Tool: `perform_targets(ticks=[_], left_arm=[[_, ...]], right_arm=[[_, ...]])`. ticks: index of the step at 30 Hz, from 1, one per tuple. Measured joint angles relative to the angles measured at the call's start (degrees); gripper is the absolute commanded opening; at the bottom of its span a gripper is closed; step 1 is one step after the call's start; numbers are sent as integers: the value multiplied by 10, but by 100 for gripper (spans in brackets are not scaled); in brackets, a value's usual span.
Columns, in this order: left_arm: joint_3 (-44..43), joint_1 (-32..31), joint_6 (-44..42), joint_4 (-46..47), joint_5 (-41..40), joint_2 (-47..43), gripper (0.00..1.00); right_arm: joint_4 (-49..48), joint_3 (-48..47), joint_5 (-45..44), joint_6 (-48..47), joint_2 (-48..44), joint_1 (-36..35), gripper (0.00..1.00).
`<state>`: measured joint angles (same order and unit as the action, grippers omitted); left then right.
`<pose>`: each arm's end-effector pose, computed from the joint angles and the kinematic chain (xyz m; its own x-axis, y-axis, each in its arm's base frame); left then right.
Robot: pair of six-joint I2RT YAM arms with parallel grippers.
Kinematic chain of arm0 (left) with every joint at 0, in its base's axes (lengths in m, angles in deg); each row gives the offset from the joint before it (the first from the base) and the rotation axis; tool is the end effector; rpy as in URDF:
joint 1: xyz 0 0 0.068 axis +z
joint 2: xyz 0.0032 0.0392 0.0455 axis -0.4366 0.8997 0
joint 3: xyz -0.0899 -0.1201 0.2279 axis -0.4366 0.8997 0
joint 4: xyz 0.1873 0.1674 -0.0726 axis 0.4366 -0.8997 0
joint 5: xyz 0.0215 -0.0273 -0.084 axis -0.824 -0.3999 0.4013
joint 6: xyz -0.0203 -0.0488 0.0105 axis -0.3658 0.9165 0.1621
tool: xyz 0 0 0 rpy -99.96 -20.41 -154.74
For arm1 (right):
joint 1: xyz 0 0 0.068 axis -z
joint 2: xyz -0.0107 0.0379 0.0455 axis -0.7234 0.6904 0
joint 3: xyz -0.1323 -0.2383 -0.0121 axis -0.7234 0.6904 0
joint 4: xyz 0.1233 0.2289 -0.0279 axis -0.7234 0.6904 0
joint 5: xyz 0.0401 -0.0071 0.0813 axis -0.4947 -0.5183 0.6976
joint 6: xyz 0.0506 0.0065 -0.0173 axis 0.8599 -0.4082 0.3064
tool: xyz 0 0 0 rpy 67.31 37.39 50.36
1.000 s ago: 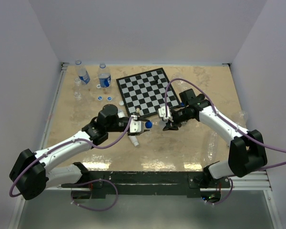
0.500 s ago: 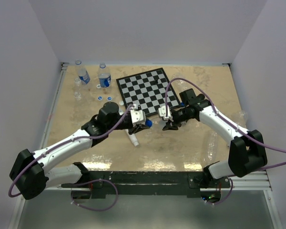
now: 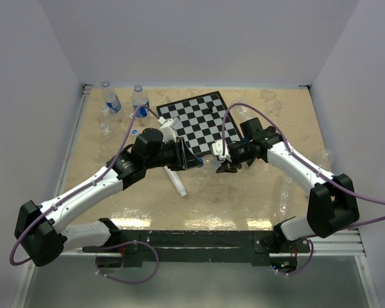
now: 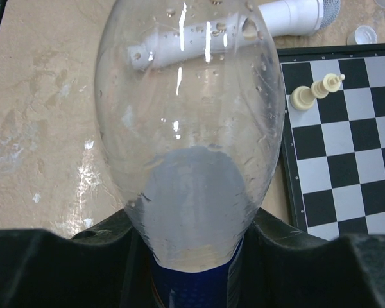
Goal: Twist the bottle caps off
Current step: Unscrew the bottle cap from the plastic bottle.
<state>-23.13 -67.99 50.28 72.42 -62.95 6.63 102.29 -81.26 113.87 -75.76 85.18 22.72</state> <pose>0.1891 -0.1849 0.3091 -0.8239 -0.1985 -0.5309 0.3441 0.5692 -0.7468 0.2476 0.1377 0.2458 0.2659 -0.5463 -0.7943 -0.9640 -0.1576 -0.2144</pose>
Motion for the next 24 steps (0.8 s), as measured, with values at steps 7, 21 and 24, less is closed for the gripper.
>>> perform_targets(ticks=[7, 21, 24], left_arm=[[-1, 1, 62, 0, -10, 10, 0], [-1, 4, 120, 0, -8, 12, 52], [-1, 5, 122, 7, -6, 11, 67]], right_arm=[[2, 0, -7, 0, 0, 0, 4], [2, 0, -6, 1, 0, 2, 4], [4, 0, -11, 0, 0, 2, 4]])
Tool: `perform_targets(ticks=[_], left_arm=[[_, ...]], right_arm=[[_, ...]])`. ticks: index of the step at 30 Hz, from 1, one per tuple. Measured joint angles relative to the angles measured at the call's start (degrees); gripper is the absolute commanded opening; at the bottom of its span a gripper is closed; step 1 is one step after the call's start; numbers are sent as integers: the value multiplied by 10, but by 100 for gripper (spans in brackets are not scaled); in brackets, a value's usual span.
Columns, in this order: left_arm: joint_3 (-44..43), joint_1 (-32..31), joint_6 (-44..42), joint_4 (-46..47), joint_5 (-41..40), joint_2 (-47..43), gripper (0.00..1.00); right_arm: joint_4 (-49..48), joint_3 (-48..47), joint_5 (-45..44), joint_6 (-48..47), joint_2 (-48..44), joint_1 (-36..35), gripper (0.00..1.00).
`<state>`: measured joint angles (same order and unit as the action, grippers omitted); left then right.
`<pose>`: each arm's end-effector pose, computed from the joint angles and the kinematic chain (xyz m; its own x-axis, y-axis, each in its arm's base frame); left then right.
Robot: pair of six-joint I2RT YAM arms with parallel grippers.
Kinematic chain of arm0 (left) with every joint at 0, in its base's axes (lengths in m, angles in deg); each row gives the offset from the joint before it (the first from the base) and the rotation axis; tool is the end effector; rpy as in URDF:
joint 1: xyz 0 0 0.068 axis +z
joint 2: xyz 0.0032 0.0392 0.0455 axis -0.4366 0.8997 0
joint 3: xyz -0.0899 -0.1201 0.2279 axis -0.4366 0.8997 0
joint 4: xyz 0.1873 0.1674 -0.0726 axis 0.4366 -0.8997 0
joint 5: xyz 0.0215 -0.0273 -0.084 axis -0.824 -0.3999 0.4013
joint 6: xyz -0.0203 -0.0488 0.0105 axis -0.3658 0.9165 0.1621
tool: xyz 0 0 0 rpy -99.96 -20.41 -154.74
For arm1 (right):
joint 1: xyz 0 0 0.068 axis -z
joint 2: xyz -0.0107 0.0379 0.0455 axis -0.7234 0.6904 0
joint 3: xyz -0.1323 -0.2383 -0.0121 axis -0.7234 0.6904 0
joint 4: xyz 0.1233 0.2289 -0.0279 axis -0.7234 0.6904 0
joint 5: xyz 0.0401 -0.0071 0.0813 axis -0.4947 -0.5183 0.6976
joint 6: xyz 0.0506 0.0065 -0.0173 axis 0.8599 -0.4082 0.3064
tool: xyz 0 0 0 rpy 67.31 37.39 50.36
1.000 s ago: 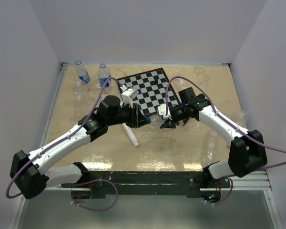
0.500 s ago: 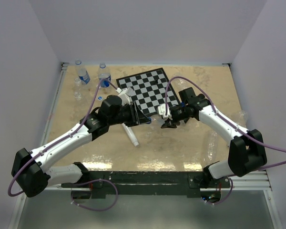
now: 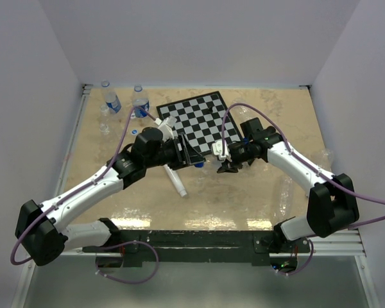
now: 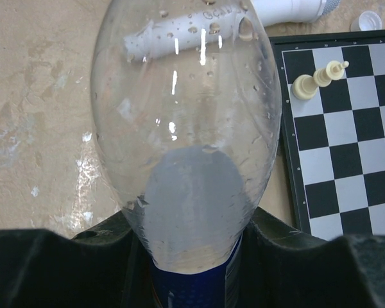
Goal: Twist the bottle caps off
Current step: Unscrew the bottle cap from the plastic bottle.
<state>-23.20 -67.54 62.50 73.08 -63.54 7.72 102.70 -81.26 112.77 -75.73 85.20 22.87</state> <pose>0.1940 -0.1861 0.3059 -0.8731 -0.3269 -0.3616 0.1515 0.5232 -0.8387 0.2479 0.1365 0.2449 0.2586 -0.5640 -0.7842 -0.9660 -0.1496 -0.2110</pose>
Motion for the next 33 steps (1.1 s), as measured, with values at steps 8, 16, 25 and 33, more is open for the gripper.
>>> perform_targets(ticks=[8, 16, 25, 33], left_arm=[[0, 4, -35, 2, 9, -50, 82], [7, 4, -272, -12, 21, -128, 90], [73, 4, -650, 29, 96, -177, 86], [84, 4, -767, 80, 147, -87, 83]], right_arm=[[8, 0, -12, -2, 6, -1, 4], [14, 0, -19, -2, 6, -1, 4], [21, 0, -20, -6, 6, -1, 4], [27, 0, -19, -14, 7, -1, 5]])
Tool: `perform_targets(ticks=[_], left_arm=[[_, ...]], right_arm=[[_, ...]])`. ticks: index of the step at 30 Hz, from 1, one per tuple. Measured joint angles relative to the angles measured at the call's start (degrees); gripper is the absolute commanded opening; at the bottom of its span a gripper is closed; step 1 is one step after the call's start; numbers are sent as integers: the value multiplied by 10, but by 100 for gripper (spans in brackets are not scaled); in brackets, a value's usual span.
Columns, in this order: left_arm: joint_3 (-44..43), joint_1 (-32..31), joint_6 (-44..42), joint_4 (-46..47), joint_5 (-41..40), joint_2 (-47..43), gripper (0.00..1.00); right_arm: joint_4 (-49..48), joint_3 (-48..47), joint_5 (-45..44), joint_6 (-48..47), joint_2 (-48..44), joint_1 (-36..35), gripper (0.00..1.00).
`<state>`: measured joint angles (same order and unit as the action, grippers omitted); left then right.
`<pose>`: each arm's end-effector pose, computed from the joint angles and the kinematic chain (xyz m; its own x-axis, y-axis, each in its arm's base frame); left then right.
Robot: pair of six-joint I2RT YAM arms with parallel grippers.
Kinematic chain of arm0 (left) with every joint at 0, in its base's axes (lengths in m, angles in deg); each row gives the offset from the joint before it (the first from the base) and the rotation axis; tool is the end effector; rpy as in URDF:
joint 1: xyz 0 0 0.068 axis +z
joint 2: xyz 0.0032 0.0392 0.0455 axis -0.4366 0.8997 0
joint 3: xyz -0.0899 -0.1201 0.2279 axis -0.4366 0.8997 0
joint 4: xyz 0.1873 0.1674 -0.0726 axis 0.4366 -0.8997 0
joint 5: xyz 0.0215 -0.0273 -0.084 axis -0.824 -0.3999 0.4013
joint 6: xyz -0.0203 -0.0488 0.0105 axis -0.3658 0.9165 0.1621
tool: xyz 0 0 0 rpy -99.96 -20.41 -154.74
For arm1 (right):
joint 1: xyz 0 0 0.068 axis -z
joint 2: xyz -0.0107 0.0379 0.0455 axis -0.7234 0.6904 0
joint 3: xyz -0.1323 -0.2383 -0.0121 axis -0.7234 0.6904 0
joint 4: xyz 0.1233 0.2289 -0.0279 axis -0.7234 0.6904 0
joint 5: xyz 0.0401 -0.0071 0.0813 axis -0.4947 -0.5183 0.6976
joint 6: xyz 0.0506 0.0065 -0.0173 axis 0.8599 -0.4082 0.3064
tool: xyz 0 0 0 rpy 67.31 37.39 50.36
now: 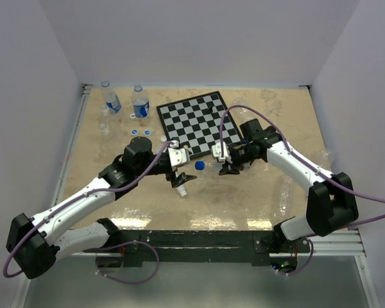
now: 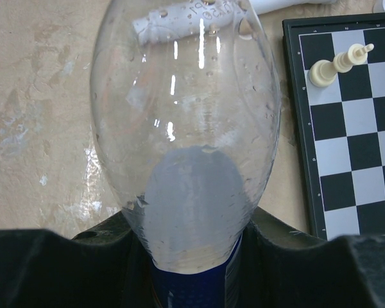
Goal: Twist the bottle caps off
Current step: Unscrew the bottle cap from the plastic bottle.
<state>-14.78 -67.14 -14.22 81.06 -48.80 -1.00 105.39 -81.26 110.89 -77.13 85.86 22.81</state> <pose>0.1645 -0.1688 0.3047 0.0743 0.2781 -0.9577 0.9580 0.2470 0.1460 0.2460 0.1352 0.2390 0.2416 -0.6024 -0.7608 -0.9703 -0.1600 -0.1814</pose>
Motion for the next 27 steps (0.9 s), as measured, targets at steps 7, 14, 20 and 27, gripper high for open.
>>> perform_targets(ticks=[7, 14, 20, 27], left_arm=[[5, 0, -24, 47, 23, 48, 70], [5, 0, -26, 59, 34, 71, 61], [6, 0, -26, 77, 42, 71, 56], [10, 0, -25, 88, 47, 71, 56]], right_arm=[[2, 0, 1, -2, 1, 0, 5], [4, 0, 3, -5, 17, 0, 5], [4, 0, 2, -5, 18, 0, 5], [4, 0, 2, -5, 18, 0, 5]])
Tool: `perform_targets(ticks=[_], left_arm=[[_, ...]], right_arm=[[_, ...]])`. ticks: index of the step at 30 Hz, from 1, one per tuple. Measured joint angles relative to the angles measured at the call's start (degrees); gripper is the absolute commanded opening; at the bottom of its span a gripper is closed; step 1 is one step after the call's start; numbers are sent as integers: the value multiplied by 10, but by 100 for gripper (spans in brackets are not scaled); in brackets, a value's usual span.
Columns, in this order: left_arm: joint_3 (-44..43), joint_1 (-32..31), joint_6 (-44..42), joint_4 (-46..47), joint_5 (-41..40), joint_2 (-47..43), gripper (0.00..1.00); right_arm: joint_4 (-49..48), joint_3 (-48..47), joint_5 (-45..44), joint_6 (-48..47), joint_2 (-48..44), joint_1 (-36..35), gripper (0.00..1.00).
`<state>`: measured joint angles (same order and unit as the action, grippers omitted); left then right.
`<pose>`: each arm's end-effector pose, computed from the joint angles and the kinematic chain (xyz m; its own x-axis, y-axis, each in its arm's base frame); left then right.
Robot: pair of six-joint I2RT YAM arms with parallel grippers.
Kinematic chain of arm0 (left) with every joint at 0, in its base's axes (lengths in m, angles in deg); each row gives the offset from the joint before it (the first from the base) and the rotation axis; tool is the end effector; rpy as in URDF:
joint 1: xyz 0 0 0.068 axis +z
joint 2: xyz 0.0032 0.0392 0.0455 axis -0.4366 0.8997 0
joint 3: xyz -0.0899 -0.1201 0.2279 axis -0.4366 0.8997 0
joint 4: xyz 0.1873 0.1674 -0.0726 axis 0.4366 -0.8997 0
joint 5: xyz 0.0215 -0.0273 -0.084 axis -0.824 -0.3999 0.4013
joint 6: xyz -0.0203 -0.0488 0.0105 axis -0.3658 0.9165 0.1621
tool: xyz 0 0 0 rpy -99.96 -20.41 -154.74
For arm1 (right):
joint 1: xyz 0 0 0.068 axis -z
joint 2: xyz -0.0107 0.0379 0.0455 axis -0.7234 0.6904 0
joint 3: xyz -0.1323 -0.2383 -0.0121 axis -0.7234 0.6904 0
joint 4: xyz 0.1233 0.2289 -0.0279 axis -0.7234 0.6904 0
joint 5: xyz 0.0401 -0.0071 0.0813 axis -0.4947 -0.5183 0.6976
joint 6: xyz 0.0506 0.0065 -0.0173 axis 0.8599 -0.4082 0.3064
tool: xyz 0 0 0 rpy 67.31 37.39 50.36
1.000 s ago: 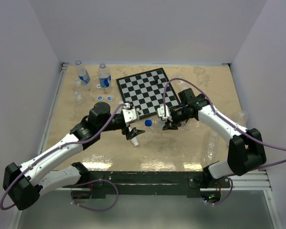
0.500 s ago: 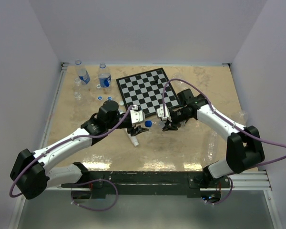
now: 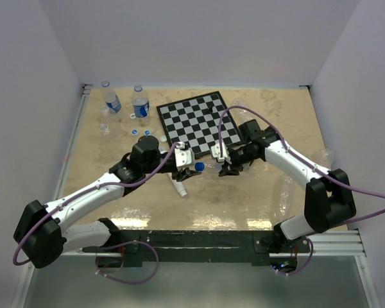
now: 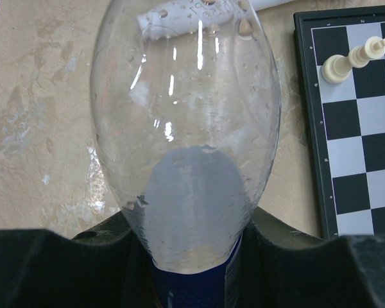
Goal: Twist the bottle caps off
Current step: Unscrew the bottle cap from the plastic bottle.
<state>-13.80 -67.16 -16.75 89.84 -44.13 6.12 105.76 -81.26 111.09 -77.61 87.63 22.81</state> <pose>0.1814 -0.1870 0.2861 0.1318 0.2549 -0.9579 0.9705 0.1635 0.1770 0.2489 0.1365 0.2308 0.2236 -0.6098 -0.7603 -0.9740 -0.1685 -0.1513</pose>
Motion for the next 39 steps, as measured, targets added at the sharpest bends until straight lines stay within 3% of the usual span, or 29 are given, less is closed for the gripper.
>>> perform_targets(ticks=[28, 33, 39], left_arm=[[25, -1, 0, 10, 0, -15, 64], [26, -1, 2, 14, 1, -15, 60], [26, -1, 17, 29, 2, -9, 46]], right_arm=[[0, 0, -3, 0, 0, 0, 5], [0, 0, -4, 0, 0, 0, 5], [0, 0, -4, -2, 0, 0, 5]])
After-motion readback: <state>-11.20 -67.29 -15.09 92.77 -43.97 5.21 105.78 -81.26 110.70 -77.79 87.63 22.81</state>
